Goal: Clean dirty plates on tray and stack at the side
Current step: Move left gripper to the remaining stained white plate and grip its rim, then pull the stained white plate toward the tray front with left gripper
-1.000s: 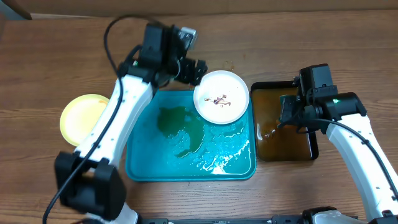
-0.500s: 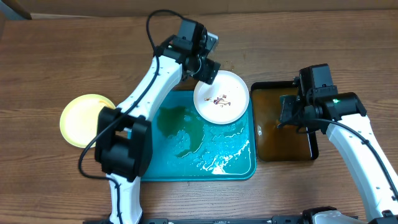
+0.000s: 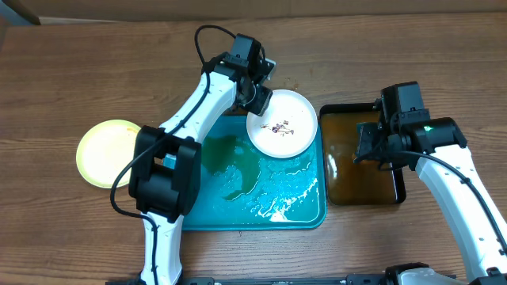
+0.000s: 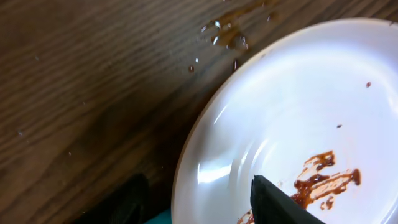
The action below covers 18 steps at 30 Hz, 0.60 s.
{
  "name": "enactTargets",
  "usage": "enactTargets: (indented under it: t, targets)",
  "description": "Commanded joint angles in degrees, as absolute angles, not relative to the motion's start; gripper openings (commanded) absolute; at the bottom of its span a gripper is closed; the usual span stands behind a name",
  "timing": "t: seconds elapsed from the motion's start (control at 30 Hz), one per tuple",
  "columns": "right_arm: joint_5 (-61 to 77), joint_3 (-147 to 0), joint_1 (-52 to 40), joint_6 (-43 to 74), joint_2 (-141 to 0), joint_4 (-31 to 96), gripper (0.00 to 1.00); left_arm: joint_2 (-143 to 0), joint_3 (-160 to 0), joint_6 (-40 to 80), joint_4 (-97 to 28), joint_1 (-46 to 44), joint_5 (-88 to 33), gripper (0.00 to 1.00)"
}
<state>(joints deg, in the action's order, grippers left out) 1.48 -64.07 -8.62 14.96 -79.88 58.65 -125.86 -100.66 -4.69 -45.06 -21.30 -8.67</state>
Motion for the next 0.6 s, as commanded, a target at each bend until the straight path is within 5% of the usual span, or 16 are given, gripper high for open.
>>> enactTargets:
  t: [0.0,0.13,0.3,0.57]
  targets:
    - [1.41,-65.69,-8.60,14.79,-79.09,58.50,0.04,-127.92,-100.53,-5.13,-45.47,-21.23,-7.90,0.53]
    - [1.56,-65.69,-8.60,14.79,-79.09,58.70,0.04,-128.16,-99.96,-5.15,-45.76,-21.23,-7.88,0.46]
    - [1.56,-65.69,-8.60,14.79,-79.09,58.72,0.04,-128.16,-99.94,-5.17,-46.19,-21.23,-6.33,0.11]
    - [1.56,-65.69,-8.60,14.76,-79.09,58.74,0.04,-128.16,-99.94,-5.13,-53.04,-20.95,-2.11,0.04]
